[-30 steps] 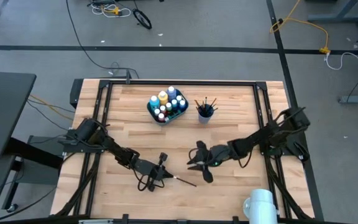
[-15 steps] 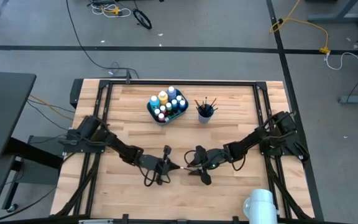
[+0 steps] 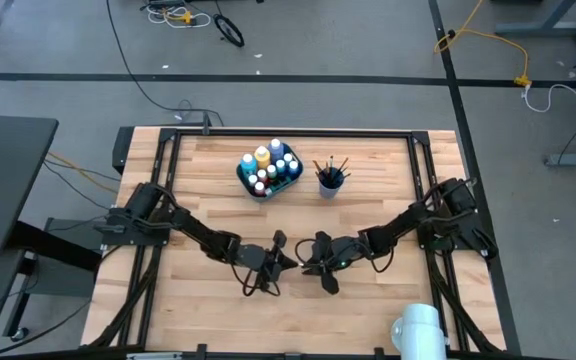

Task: Pick & Place Paint Supplies
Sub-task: Put the silver paint brush into the blue cup

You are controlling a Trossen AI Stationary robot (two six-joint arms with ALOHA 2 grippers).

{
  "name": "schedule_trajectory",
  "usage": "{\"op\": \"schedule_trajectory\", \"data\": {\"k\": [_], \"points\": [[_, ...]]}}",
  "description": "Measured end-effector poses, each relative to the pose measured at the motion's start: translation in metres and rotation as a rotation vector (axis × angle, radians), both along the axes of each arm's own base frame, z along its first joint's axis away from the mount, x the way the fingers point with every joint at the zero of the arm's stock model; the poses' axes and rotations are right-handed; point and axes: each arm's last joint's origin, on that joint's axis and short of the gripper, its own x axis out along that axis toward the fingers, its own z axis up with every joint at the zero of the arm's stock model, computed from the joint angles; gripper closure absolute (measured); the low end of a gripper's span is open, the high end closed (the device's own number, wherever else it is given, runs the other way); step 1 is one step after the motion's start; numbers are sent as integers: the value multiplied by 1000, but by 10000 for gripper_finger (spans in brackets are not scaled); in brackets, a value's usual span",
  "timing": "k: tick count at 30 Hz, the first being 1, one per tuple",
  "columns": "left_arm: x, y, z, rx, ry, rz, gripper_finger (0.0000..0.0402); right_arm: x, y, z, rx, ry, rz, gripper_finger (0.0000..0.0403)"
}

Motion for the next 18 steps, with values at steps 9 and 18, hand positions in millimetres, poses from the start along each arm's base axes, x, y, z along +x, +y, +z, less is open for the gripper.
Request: {"op": "schedule_trajectory", "data": {"k": [9, 18], "points": [[12, -5, 10, -8, -20, -24, 394, 2, -6, -1, -4, 11, -23, 370], [19, -12, 24, -67, -93, 111, 375, 2, -6, 0, -2, 9, -28, 366]]}}
